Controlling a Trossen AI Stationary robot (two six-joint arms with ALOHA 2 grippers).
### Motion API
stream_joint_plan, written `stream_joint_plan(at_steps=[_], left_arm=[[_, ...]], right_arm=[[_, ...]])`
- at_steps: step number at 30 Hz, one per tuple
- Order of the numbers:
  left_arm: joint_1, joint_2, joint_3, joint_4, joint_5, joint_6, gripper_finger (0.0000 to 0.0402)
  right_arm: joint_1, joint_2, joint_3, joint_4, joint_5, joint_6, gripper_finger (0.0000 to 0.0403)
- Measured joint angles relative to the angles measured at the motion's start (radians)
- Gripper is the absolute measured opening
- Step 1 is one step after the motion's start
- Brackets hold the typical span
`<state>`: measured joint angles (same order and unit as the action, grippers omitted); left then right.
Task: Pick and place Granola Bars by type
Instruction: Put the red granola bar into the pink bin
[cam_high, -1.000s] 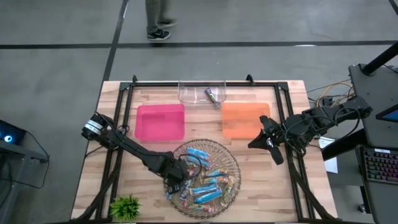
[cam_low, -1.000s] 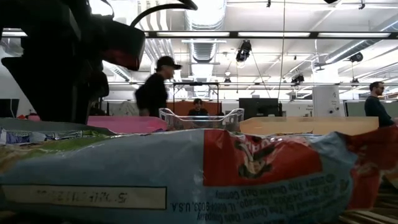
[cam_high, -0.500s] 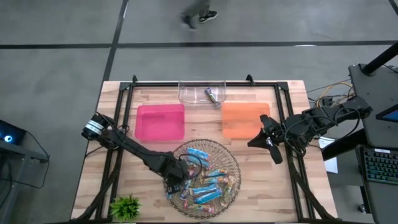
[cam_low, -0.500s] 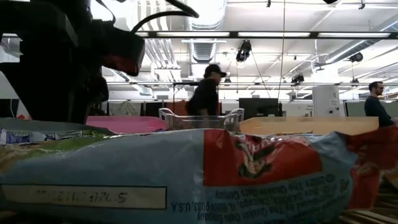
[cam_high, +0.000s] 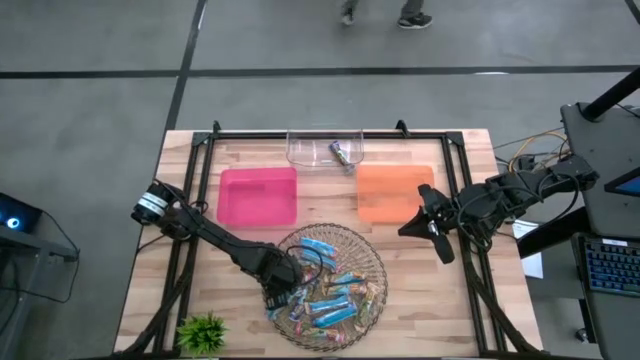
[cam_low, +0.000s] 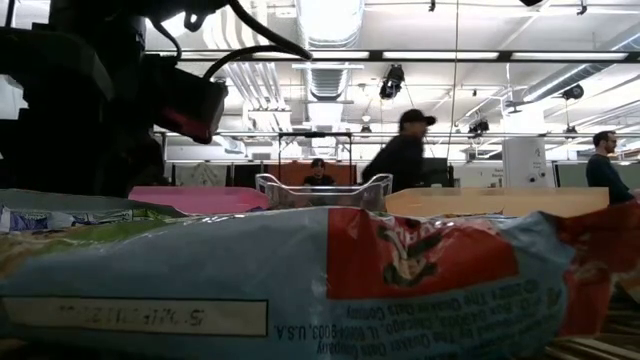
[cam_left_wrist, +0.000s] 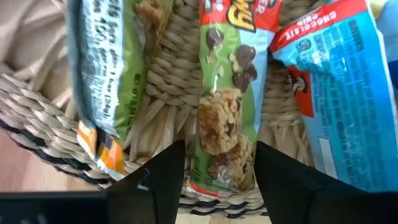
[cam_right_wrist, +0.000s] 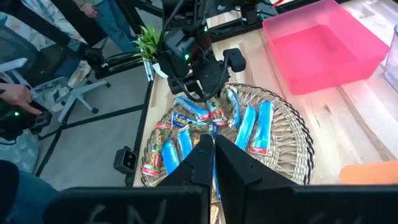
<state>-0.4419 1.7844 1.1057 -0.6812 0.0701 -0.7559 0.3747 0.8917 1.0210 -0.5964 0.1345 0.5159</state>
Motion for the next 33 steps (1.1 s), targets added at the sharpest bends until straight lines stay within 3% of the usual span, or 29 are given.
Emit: stream_joint_plan(at_steps=[9,23,33], left_arm=[[0.003,0.000,0.000,0.007,0.024,0.009,0.0166],[0.015,0.000,-0.014,0.017,0.050,0.045,0.0084],[0.026,0.000,0.032,-0.032,0.078,0.074,0.0063]], right_arm=[[0.000,0.000,0.000,0.000,0.005,0.000,0.0009],[0.000,0.000,0.000,0.000,0.026,0.000,0.0008],[0.000,0.000,0.000,0.001,0.048,0.000,0.0008]])
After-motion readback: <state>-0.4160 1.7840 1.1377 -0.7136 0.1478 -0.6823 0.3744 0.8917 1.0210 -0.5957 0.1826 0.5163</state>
